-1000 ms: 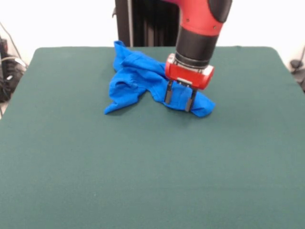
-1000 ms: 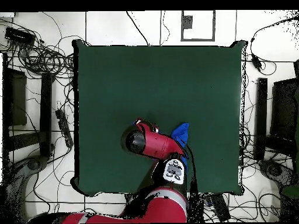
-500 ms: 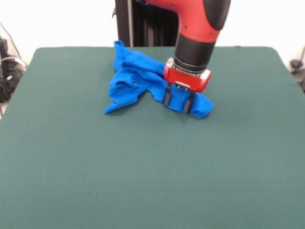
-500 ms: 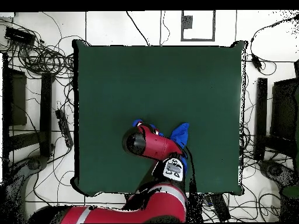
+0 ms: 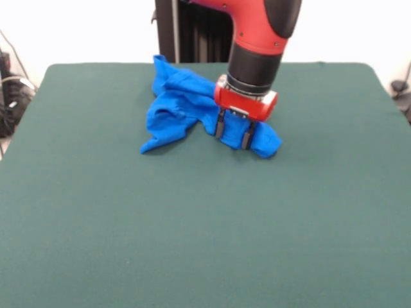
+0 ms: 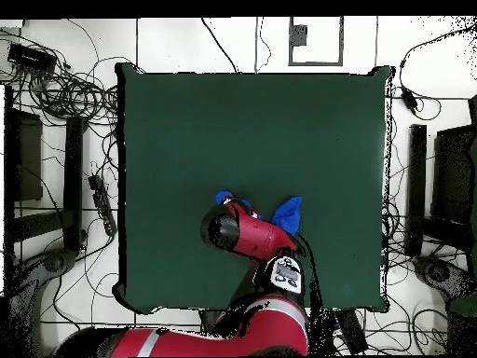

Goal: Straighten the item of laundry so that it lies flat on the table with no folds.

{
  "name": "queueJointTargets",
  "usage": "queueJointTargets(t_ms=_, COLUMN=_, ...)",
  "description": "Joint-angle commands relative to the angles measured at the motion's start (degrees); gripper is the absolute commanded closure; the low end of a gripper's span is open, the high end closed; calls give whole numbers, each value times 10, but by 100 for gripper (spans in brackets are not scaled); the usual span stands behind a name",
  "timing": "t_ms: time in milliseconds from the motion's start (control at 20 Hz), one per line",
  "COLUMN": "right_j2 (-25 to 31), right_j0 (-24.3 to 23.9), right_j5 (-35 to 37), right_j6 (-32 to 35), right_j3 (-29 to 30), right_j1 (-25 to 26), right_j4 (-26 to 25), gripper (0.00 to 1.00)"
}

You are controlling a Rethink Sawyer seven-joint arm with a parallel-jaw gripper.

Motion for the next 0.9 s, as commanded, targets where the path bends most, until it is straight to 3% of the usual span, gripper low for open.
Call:
queueJointTargets(t_ms=50, right_j2=72, right_j0=-11, right_j5=25, right_j6=138, right_j3=69, right_j1=35, right_j4=36, gripper=0)
queueJointTargets(t_ms=400, right_j2=42, right_j0=28, right_j5=91, right_j6=170, right_j3=133, right_j1=-51, right_j4=69, gripper=0)
queueJointTargets(t_ms=700, right_j2=96, right_j0=1, right_j5=82, right_j6=177, right_j3=166, right_j1=-56, right_j4=106, gripper=0)
queueJointTargets(t_ms=900, right_j2=99, right_j0=8, right_j5=95, right_j6=175, right_j3=175, right_j1=-67, right_j4=125, gripper=0)
